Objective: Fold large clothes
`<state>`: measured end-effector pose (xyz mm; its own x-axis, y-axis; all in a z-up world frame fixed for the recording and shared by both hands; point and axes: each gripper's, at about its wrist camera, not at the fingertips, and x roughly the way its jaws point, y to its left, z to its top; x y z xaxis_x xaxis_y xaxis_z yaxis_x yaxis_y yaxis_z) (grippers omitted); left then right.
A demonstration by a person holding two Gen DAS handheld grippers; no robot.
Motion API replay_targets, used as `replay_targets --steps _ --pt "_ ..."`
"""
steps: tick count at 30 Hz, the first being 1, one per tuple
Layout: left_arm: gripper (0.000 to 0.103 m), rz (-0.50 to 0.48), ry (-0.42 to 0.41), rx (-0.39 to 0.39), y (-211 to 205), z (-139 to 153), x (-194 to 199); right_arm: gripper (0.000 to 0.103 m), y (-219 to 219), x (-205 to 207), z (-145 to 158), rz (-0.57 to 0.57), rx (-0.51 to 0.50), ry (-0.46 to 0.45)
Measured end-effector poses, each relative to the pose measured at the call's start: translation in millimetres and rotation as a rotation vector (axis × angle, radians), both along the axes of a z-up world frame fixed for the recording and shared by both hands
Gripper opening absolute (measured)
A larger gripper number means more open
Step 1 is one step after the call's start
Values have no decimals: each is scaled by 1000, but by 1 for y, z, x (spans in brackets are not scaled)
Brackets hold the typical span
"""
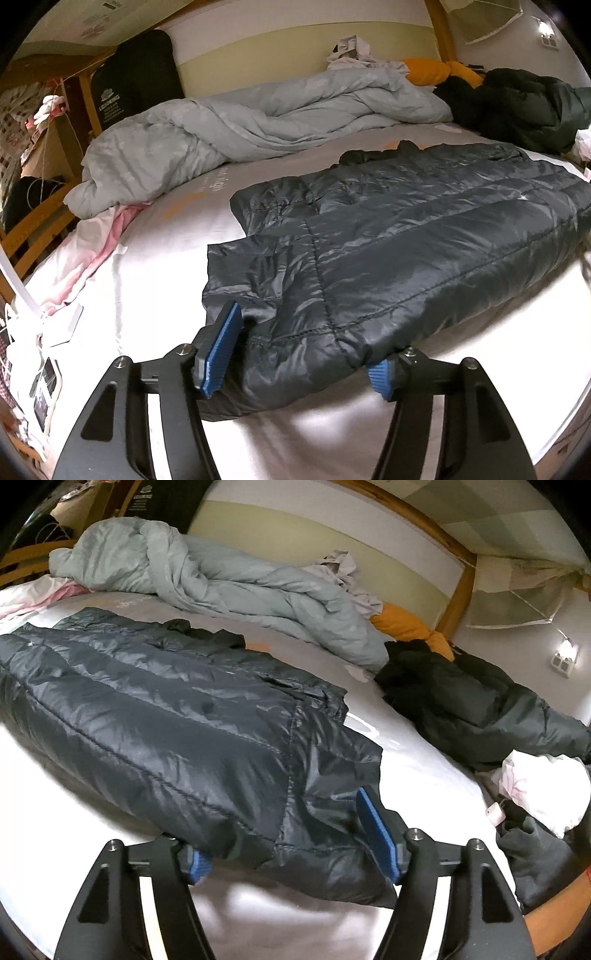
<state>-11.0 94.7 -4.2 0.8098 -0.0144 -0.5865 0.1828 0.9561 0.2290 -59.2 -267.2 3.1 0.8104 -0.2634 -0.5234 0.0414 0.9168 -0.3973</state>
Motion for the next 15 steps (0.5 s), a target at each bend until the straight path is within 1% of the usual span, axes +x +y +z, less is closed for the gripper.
replay_targets --steps 15 --pt "63 0 -4 -24 3 2 -1 72 1 5 2 -5 1 -4"
